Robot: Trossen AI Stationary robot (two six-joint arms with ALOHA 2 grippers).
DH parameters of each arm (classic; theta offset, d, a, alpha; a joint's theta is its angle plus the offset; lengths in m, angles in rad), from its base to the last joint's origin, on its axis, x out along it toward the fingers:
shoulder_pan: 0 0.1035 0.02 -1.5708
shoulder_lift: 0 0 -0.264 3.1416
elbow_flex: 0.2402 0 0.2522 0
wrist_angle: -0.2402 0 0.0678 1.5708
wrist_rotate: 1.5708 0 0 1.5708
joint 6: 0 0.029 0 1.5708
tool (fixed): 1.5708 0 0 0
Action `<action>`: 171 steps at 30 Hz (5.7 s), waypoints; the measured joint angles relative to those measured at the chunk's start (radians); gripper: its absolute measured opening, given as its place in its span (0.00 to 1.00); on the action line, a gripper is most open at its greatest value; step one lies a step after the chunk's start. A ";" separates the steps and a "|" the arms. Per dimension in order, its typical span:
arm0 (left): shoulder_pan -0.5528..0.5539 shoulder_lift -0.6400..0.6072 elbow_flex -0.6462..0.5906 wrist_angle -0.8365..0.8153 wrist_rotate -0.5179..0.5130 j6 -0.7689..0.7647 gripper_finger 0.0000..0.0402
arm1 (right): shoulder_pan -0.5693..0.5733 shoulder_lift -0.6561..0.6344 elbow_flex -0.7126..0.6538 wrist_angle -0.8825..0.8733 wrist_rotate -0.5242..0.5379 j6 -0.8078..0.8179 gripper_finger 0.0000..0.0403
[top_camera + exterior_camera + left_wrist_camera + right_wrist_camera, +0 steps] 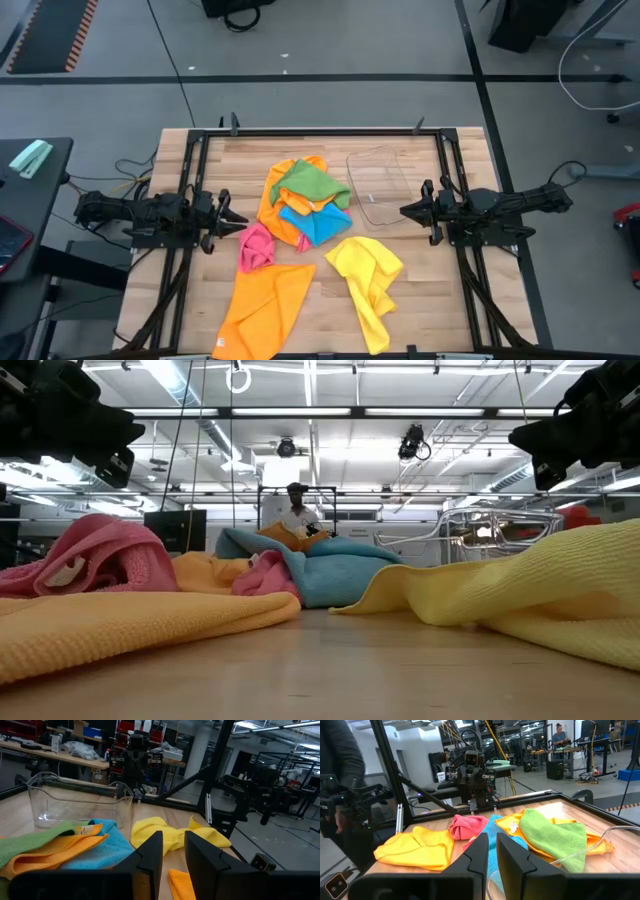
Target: Fold microfiber towels
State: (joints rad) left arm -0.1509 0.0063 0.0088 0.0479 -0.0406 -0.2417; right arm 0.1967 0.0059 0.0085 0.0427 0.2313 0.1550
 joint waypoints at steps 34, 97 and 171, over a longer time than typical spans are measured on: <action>0.004 0.203 0.000 0.071 -0.174 -0.523 0.21 | 0.000 0.000 0.000 0.000 0.000 -0.001 0.11; -0.020 0.941 0.650 -0.184 0.130 -0.693 0.18 | -0.053 0.988 0.722 0.120 0.058 0.466 0.11; -0.136 1.492 0.793 -0.810 0.280 -0.089 0.43 | -0.031 1.091 0.851 -0.072 -0.046 0.470 0.11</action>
State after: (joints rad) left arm -0.2873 1.4983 0.8017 -0.7619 0.2392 -0.3302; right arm 0.1659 1.0966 0.8593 -0.0296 0.1852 0.6255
